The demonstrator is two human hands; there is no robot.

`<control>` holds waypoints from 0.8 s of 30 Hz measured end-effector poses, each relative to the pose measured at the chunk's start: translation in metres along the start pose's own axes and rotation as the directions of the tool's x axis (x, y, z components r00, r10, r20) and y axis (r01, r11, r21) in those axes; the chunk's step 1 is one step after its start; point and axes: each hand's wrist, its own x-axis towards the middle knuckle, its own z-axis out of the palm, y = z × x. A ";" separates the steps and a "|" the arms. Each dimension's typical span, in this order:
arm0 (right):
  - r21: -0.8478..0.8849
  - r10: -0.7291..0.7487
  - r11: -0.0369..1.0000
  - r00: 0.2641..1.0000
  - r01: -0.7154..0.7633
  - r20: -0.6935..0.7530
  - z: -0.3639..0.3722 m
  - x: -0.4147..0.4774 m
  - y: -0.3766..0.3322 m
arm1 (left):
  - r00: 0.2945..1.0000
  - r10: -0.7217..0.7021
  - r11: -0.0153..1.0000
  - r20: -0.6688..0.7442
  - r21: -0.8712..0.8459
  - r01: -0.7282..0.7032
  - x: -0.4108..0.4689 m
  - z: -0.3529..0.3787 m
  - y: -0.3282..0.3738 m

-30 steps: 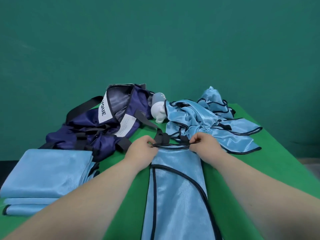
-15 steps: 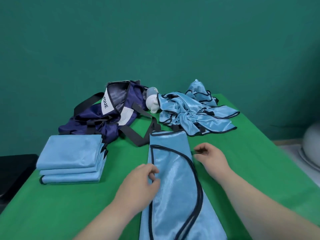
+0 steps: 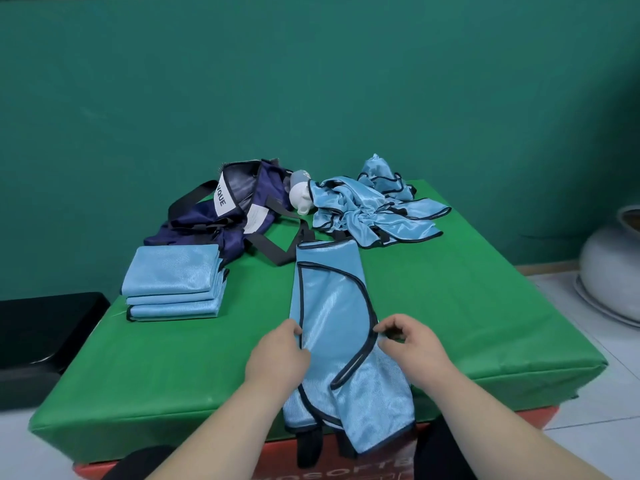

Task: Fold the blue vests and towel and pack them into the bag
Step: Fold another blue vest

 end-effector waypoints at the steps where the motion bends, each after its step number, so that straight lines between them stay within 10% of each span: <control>1: -0.013 -0.014 1.000 1.000 0.014 0.007 -0.001 -0.004 0.001 | 1.000 -0.011 1.000 0.008 -0.019 0.011 0.000 0.001 0.001; 7: -0.114 -0.124 0.985 0.989 0.132 0.074 -0.002 -0.010 0.004 | 0.999 -0.012 0.991 -0.047 -0.131 0.006 -0.001 -0.009 0.001; 24: -0.134 -0.254 0.952 0.955 0.275 0.152 0.002 -0.045 0.011 | 0.962 0.272 0.933 -0.014 0.248 -0.260 -0.070 0.023 0.015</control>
